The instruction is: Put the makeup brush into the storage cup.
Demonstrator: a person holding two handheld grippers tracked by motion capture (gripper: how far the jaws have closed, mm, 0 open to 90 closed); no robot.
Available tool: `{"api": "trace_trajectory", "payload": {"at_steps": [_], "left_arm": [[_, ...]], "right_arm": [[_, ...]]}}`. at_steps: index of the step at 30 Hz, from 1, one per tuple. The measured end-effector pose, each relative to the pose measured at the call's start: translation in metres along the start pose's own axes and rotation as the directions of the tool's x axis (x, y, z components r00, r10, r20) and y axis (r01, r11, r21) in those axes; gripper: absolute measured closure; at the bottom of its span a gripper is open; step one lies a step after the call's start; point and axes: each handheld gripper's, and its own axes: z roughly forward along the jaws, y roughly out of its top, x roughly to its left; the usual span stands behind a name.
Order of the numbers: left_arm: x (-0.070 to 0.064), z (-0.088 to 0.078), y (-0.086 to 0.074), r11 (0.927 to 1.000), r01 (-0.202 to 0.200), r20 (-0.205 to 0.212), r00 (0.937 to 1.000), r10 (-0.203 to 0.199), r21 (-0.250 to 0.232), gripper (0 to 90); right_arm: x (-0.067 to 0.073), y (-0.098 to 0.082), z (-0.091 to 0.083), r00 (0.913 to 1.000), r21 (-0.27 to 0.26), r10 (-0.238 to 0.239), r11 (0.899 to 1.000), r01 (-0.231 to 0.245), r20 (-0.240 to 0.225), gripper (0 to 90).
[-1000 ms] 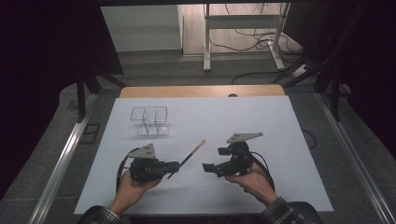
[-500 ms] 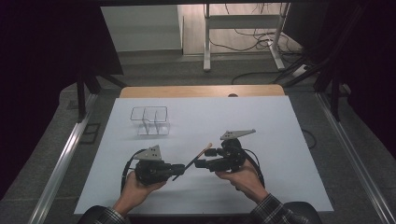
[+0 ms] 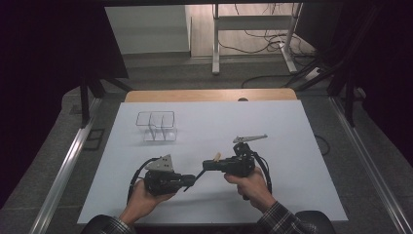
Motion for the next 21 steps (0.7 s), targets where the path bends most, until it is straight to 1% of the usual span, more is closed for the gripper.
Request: {"api": "trace_trajectory", "payload": {"at_steps": [1, 2, 3, 4, 5, 6, 8, 9, 10, 11, 12, 13, 14, 15, 17, 18, 19, 20, 21], "left_arm": [[0.001, 0.000, 0.000, 1.0000, 0.008, -0.013, 0.9999, -0.008, -0.005, 70.8], [0.001, -0.001, 0.000, 0.9999, 0.013, -0.020, 0.9997, -0.013, -0.007, 70.8], [0.002, -0.001, 0.001, 0.9998, 0.016, -0.027, 0.9995, -0.016, -0.007, 55.8], [0.002, -0.001, 0.002, 0.9998, 0.019, -0.035, 0.9992, -0.019, -0.008, 55.8], [0.002, -0.001, 0.002, 0.9998, 0.021, -0.037, 0.9991, -0.021, -0.001, 45.5], [0.002, 0.000, 0.002, 0.9997, 0.024, -0.032, 0.9992, -0.024, 0.005, 45.5], [0.002, 0.003, 0.004, 0.9995, 0.023, -0.031, 0.9993, -0.022, 0.023, 39.6], [0.003, 0.007, 0.004, 0.9985, 0.008, -0.016, 0.9999, -0.007, 0.054, 34.0], [0.003, 0.007, 0.004, 0.9985, 0.008, -0.016, 0.9999, -0.007, 0.054, 29.8], [0.003, 0.009, 0.004, 0.9981, 0.002, -0.009, 1.0000, -0.002, 0.061, 29.8], [0.002, 0.011, 0.005, 0.9968, -0.004, -0.018, 0.9998, 0.005, 0.079, 29.5], [0.002, 0.014, 0.007, 0.9954, -0.012, -0.017, 0.9998, 0.014, 0.095, 29.7], [0.002, 0.014, 0.007, 0.9954, -0.012, -0.017, 0.9998, 0.014, 0.095, 30.6], [0.001, 0.016, 0.008, 0.9952, -0.010, -0.018, 0.9998, 0.012, 0.098, 32.2], [0.001, 0.018, 0.010, 0.9945, -0.014, -0.021, 0.9997, 0.016, 0.104, 38.6], [0.000, 0.019, 0.010, 0.9951, -0.008, -0.022, 0.9997, 0.010, 0.098, 38.6], [0.000, 0.019, 0.011, 0.9943, -0.013, -0.023, 0.9996, 0.016, 0.106, 42.2], [0.000, 0.020, 0.011, 0.9942, -0.012, -0.020, 0.9997, 0.014, 0.107, 51.2], [0.000, 0.021, 0.012, 0.9948, -0.004, -0.006, 1.0000, 0.005, 0.102, 56.6]], "right_arm": [[0.002, 0.000, 0.000, 0.9993, 0.007, -0.024, 1.000, 0.023, 0.029, 83.4], [0.002, 0.000, 0.000, 0.9993, 0.007, -0.024, 1.000, 0.023, 0.029, 83.4], [0.003, 0.001, 0.000, 0.9976, 0.016, -0.042, 0.999, 0.041, 0.056, 83.4], [0.003, 0.001, 0.000, 0.9976, 0.016, -0.042, 0.999, 0.041, 0.056, 83.4], [0.005, 0.001, 0.000, 0.9935, 0.032, -0.071, 0.997, 0.068, 0.089, 83.4], [0.005, 0.001, 0.000, 0.9935, 0.032, -0.071, 0.997, 0.068, 0.089, 83.4], [0.008, 0.000, 0.003, 0.9902, 0.050, -0.091, 0.995, 0.086, 0.106, 83.3], [0.010, 0.000, 0.005, 0.9876, 0.069, -0.107, 0.993, 0.099, 0.115, 83.3], [0.011, -0.001, 0.007, 0.9852, 0.079, -0.121, 0.991, 0.112, 0.121, 83.3], [0.011, -0.001, 0.007, 0.9852, 0.079, -0.121, 0.991, 0.112, 0.121, 83.3], [0.012, -0.001, 0.008, 0.9838, 0.087, -0.129, 0.989, 0.118, 0.125, 83.3], [0.015, -0.002, 0.010, 0.9792, 0.102, -0.153, 0.985, 0.140, 0.133, 83.3], [0.015, -0.002, 0.010, 0.9792, 0.102, -0.153, 0.985, 0.140, 0.133, 83.3], [0.016, -0.002, 0.012, 0.9775, 0.110, -0.166, 0.982, 0.152, 0.131, 83.3], [0.017, -0.002, 0.014, 0.9750, 0.121, -0.176, 0.980, 0.160, 0.135, 83.3], [0.017, -0.002, 0.014, 0.9750, 0.121, -0.176, 0.980, 0.160, 0.135, 83.3], [0.017, -0.003, 0.014, 0.9746, 0.122, -0.179, 0.979, 0.163, 0.135, 83.3], [0.018, -0.003, 0.015, 0.9749, 0.126, -0.180, 0.978, 0.164, 0.131, 83.3], [0.018, -0.003, 0.015, 0.9743, 0.129, -0.182, 0.978, 0.166, 0.132, 83.3]]}}
